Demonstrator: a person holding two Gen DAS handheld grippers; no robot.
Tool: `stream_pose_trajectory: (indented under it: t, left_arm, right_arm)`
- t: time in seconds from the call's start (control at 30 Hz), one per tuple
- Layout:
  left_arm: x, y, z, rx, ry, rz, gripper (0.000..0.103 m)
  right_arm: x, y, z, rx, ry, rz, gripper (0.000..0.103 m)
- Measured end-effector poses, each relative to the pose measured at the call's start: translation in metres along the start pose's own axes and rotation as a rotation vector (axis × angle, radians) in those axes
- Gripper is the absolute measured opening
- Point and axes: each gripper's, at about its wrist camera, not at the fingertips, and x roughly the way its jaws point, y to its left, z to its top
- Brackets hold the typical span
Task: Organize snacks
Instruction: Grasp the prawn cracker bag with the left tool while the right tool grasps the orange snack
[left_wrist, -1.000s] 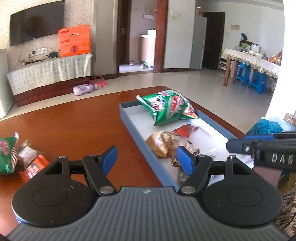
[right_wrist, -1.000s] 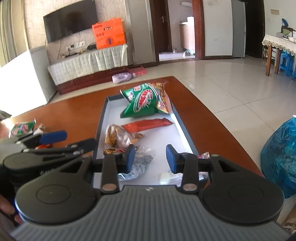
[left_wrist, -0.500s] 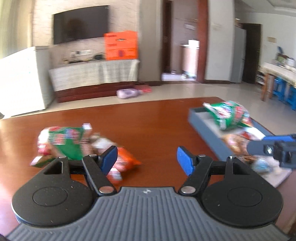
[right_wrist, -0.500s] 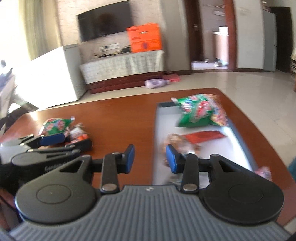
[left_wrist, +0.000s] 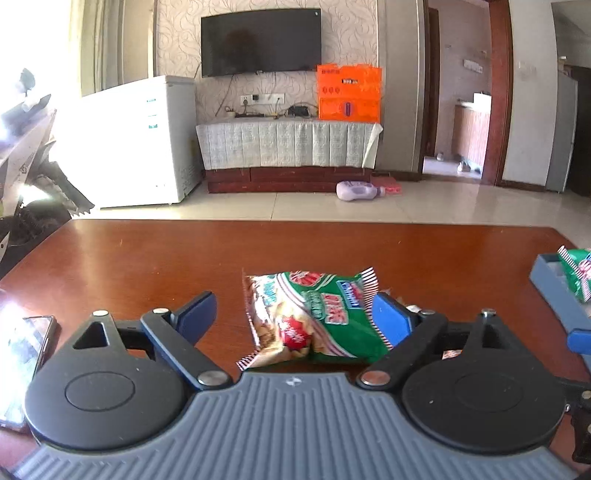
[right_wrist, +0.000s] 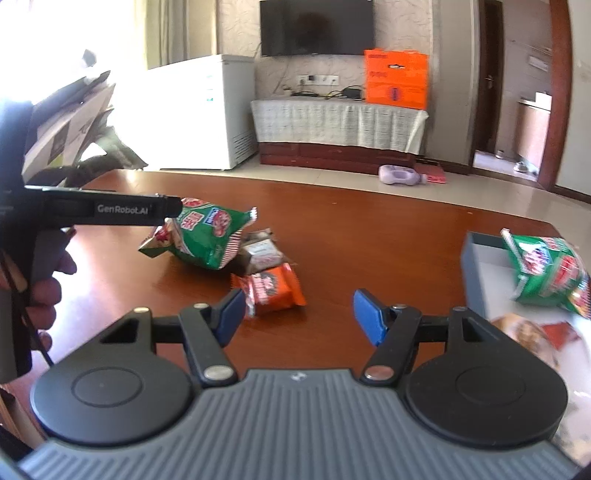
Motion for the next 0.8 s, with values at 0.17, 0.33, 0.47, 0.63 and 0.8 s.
stream_pose_trajectory:
  t: [0.17,0.33,0.47,0.63,0.8]
  left_arm:
    - [0.024,0.006,0.001,-0.015,0.024,-0.015,0.093]
    - [0.051,0.012,0.003,-0.044,0.065,-0.066,0.093]
    - [0.075,0.012,0.004,-0.021,0.094,-0.080,0.096]
    - [0.097,0.013,0.003,-0.022,0.136,-0.094,0.098]
    - [0.112,0.018,0.003,-0.054,0.158,-0.110,0.099]
  right_arm:
    - [0.023,0.001,0.004,-0.008,0.025,0.024,0.067]
    - [0.044,0.009,0.007,-0.032,0.060,0.062,0.068]
    - [0.058,0.012,0.013,-0.076,0.068,0.049,0.069]
    - [0.082,0.008,0.015,-0.059,0.114,0.052,0.077]
    - [0.096,0.016,0.011,-0.074,0.178,0.065,0.077]
